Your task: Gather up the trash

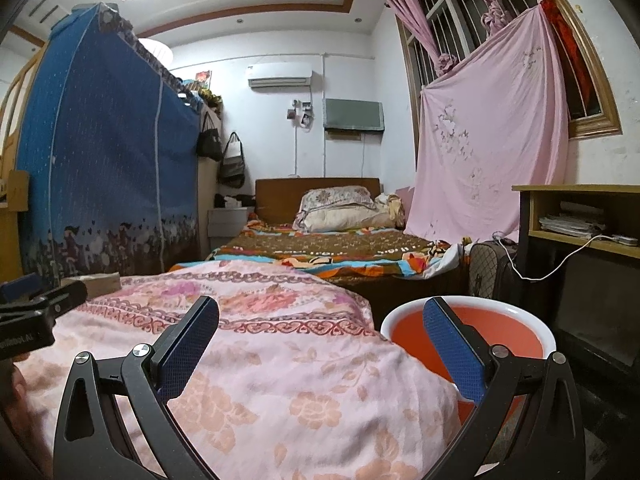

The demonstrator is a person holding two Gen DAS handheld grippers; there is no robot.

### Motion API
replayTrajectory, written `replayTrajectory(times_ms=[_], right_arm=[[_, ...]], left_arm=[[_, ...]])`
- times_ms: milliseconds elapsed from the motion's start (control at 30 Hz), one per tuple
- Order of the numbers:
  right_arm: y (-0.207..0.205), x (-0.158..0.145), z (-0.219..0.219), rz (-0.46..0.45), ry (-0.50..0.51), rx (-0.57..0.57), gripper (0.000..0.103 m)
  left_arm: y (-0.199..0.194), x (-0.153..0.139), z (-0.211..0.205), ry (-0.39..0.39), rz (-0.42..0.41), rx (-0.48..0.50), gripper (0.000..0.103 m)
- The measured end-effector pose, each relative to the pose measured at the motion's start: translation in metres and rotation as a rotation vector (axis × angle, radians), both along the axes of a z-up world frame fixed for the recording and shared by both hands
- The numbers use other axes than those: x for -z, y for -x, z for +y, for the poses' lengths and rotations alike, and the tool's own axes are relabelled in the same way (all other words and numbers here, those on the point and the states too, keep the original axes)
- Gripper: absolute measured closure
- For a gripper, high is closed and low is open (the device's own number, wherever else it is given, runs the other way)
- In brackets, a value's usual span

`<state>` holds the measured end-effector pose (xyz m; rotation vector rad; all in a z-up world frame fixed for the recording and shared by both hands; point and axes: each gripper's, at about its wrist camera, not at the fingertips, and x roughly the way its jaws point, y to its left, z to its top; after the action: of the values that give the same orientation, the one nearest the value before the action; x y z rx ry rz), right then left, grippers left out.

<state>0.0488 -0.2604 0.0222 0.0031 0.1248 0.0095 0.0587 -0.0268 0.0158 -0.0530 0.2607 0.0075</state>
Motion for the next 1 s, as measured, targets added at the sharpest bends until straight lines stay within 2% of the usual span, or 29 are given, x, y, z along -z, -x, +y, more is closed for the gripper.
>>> replayTrajectory(times_ms=[1000], right_arm=[[-0.0074, 0.0060, 0.0087, 0.035, 0.020, -0.012, 0.000]], left_arm=[[0.0018, 0.0046, 0.0045, -0.003, -0.005, -0.008, 0.012]])
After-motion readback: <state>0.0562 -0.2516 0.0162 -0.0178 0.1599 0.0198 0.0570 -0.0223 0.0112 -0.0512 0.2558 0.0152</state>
